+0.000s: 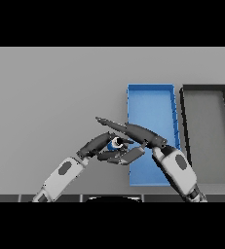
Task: Pick up the blue pipe and place it into the blue bin.
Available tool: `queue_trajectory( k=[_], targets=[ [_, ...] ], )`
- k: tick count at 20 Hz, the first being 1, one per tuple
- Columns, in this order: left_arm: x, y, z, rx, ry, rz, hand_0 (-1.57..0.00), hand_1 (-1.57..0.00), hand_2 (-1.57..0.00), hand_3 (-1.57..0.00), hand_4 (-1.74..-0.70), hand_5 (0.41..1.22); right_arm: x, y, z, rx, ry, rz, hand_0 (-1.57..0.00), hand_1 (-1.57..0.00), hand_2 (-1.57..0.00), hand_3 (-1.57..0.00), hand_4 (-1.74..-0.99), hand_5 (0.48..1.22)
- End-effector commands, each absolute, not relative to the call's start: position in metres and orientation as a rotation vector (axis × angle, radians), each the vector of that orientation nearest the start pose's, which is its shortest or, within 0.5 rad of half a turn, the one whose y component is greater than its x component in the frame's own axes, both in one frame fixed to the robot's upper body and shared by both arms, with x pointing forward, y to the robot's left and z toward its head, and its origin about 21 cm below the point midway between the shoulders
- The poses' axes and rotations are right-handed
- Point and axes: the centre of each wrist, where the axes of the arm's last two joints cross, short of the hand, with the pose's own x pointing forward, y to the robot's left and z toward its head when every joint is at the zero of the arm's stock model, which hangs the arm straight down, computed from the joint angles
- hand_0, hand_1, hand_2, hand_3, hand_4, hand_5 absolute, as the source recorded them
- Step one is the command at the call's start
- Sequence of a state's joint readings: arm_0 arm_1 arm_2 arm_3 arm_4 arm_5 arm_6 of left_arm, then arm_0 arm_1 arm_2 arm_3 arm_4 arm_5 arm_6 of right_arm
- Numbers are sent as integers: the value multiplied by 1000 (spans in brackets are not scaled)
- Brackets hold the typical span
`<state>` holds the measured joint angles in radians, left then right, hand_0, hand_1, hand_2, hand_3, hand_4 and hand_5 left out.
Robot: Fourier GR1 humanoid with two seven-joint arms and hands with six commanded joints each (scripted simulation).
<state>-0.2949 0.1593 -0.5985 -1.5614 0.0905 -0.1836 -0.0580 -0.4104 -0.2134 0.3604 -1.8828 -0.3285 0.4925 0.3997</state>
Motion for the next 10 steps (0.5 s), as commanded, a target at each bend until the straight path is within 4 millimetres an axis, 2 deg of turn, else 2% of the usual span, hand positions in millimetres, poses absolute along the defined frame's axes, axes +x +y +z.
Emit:
queue_trajectory(
  k=[1, 2, 3, 4, 5, 6, 7, 8, 9, 10],
  targets=[
    [262, 103, 46, -601, -1656, -830, -1571, -1571, -1571, -1535, -1737, 1221, 271, -138, 163, 664, -1622, 1068, 1, -12, -29, -2, -1222, 506],
    [262, 101, 48, -624, -1651, -814, -1571, -1571, -1571, -1484, -1736, 1221, 273, -133, 165, 679, -1619, 1084, -53, -84, -102, -46, -1245, 506],
    [262, 104, 47, -589, -1664, -853, -1394, -1326, -1320, -1288, -1737, 1221, 277, -130, 168, 686, -1619, 1094, -181, -225, -237, -161, -1294, 509],
    [261, 108, 47, -524, -1603, -940, -1182, -1078, -1063, -1030, -1682, 1221, 282, -125, 169, 684, -1601, 1120, -345, -375, -379, -296, -1335, 507],
    [263, 108, 47, -487, -1535, -1003, -991, -878, -850, -824, -1552, 1221, 280, -115, 167, 696, -1590, 1142, -527, -534, -531, -440, -1362, 508],
    [262, 106, 46, -476, -1527, -998, -818, -706, -680, -659, -1480, 1221, 280, -113, 170, 705, -1597, 1159, -718, -699, -739, -635, -1430, 522],
    [262, 105, 46, -495, -1566, -967, -776, -706, -686, -583, -1533, 1221, 281, -110, 169, 731, -1582, 1164, -888, -873, -905, -768, -1486, 550],
    [263, 103, 46, -484, -1595, -951, -935, -879, -863, -781, -1574, 1221, 280, -108, 168, 778, -1568, 1161, -1025, -1013, -1038, -868, -1530, 606],
    [262, 105, 46, -512, -1620, -914, -1063, -1017, -969, -939, -1607, 1221, 280, -111, 164, 794, -1545, 1153, -1134, -1124, -1145, -957, -1562, 666],
    [262, 103, 48, -540, -1644, -890, -1164, -1128, -1051, -1065, -1634, 1221, 278, -109, 162, 808, -1517, 1142, -1221, -1214, -1230, -1080, -1526, 728]
  ],
)
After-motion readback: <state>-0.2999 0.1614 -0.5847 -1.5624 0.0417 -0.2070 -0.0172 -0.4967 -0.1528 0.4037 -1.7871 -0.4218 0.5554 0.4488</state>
